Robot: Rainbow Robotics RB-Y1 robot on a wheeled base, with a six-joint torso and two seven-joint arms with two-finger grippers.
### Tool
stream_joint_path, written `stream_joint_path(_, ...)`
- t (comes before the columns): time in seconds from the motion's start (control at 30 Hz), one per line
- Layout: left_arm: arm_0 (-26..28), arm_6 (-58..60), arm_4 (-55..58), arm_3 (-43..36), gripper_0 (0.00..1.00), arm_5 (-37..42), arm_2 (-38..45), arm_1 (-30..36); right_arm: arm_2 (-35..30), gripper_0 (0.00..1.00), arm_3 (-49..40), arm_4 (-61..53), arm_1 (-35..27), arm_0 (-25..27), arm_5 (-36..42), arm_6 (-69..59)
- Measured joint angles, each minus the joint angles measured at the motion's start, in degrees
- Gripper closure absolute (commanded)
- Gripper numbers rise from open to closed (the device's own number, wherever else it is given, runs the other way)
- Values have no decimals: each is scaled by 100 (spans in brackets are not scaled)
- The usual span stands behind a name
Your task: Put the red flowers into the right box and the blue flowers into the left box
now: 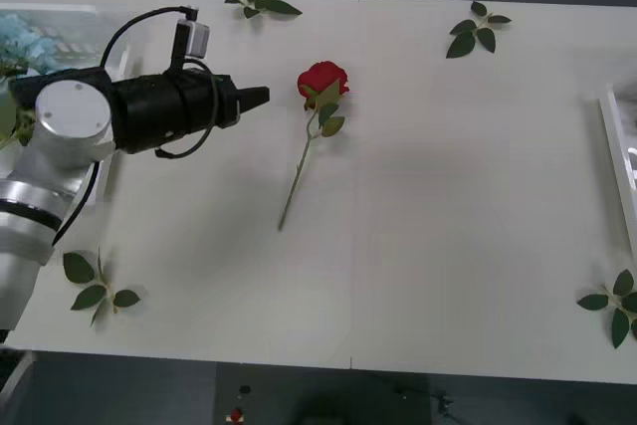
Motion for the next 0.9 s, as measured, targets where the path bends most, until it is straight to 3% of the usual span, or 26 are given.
stream_joint_path(0.17,-381,774,-1204,300,10,0,-1,-434,0,100,1,867,-215,291,-212,-699)
stream_joint_path(0.37,-462,1804,-2502,318,10,2,-90,-902,155,100,95,1785,-222,506,-455,-1663)
stream_joint_path(0.77,-462,3138,-4316,527,11,2,-1141,-1251,1350,100,551,3135,-212,-40,-1119,-2728)
stream_joint_path(0.87,-462,3253,-4498,630,18,2,-1301,-1320,1700,100,790,3186,-210,-442,-1119,-2728)
stream_joint_path(0.9,-462,3253,-4506,650,29,2,-1350,-1327,1827,100,852,3185,-210,-580,-1119,-2728)
